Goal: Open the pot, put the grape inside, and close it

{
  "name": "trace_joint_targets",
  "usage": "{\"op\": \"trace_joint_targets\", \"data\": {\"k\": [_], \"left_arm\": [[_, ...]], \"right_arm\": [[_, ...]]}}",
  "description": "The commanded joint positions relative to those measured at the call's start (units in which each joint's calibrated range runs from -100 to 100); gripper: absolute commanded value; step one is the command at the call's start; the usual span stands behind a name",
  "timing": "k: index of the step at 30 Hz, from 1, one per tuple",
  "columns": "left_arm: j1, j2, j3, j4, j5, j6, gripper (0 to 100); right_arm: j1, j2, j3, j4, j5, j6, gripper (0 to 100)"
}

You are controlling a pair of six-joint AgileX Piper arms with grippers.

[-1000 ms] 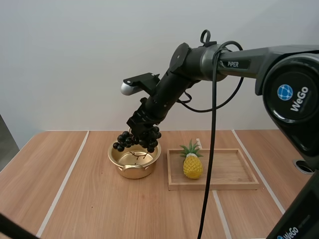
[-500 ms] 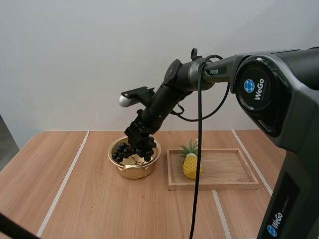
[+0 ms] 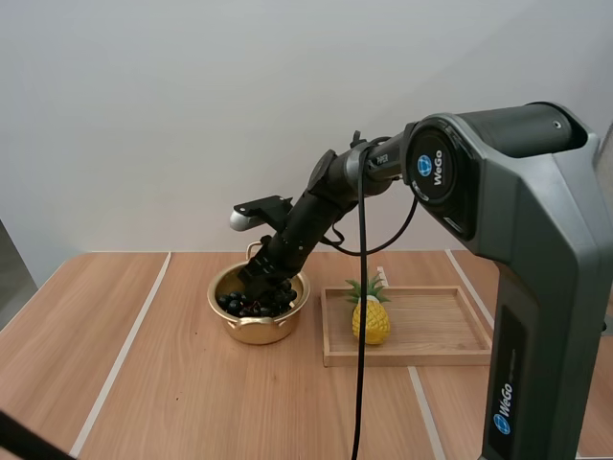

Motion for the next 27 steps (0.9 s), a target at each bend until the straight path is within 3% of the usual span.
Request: {"op": "trace_joint_targets", "data": {"k": [1,21,22,23,25,27], "left_arm": [[-0.13,0.14,-0.04,-0.44,-0.20,-0.08,0],[-0.13,0.14,-0.04,-0.44,2.42,-0.08,0],[-0.13,0.14,-0.04,-0.44,2.42,-0.08,0],[-0.13,0.14,-0.04,-0.44,2.42,-0.08,0],[-0.13,0.14,-0.04,-0.44,2.42,-0.08,0],[-0.13,0.14,-0.04,-0.44,2.42,-0.08,0]], "right_arm": [[0.15,0.86,-0.40,1.40,-0.86,-0.64,0],[0.15,3.20,-0.40,4.43,-2.96,-0.64,0],[0.15,3.20,-0.40,4.43,-2.96,-0.64,7],[0.15,3.20,-0.40,4.43,-2.96,-0.55,20],[0.15,3.20,-0.40,4.43,-2.96,-0.55,52],[0.15,3.11,-0.40,4.43,-2.38,-0.55,97]]}}
